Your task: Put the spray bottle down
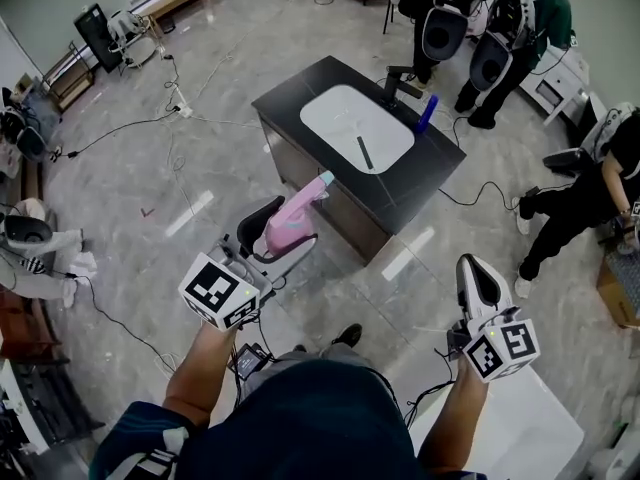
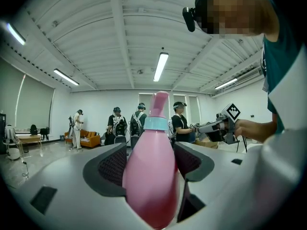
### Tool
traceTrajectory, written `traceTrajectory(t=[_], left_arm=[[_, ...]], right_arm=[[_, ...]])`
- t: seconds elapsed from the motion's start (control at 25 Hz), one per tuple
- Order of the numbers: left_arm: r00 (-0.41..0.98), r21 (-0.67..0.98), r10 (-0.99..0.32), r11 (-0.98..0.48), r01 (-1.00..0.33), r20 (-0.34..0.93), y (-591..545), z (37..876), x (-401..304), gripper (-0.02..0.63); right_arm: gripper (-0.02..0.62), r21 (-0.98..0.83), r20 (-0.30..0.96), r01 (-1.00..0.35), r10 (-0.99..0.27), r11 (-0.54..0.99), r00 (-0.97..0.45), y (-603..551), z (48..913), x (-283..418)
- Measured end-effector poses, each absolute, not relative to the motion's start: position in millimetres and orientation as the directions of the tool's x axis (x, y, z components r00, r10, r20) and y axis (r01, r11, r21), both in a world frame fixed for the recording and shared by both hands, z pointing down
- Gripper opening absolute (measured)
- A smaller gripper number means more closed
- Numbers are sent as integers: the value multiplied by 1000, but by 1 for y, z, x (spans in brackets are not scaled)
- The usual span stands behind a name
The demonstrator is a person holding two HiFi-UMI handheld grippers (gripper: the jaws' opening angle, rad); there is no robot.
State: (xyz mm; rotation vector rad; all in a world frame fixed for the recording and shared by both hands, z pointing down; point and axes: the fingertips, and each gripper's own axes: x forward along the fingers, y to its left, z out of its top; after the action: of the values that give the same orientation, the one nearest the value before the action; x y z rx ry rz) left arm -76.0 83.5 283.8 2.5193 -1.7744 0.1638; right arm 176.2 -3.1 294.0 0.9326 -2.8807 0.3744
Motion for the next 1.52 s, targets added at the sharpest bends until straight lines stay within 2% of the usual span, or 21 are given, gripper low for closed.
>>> traceTrajectory(t=[0.44,0.72,1.52], left_arm=[[311,-24,-940,-317,-948,139,15,290,-55,314],[330,-6,-932,-335,-942,150,-12,304,-71,314],[640,75,-756,-636,-768,138,-163,332,-132,314]], right_arm=[[11,-237,152,-553,-532,799,-833,-73,307,186],[11,-243,176,-577,-549,780,-817,-91,318,176],[11,-219,234,-817,-784,534,-575,-138,329,113]])
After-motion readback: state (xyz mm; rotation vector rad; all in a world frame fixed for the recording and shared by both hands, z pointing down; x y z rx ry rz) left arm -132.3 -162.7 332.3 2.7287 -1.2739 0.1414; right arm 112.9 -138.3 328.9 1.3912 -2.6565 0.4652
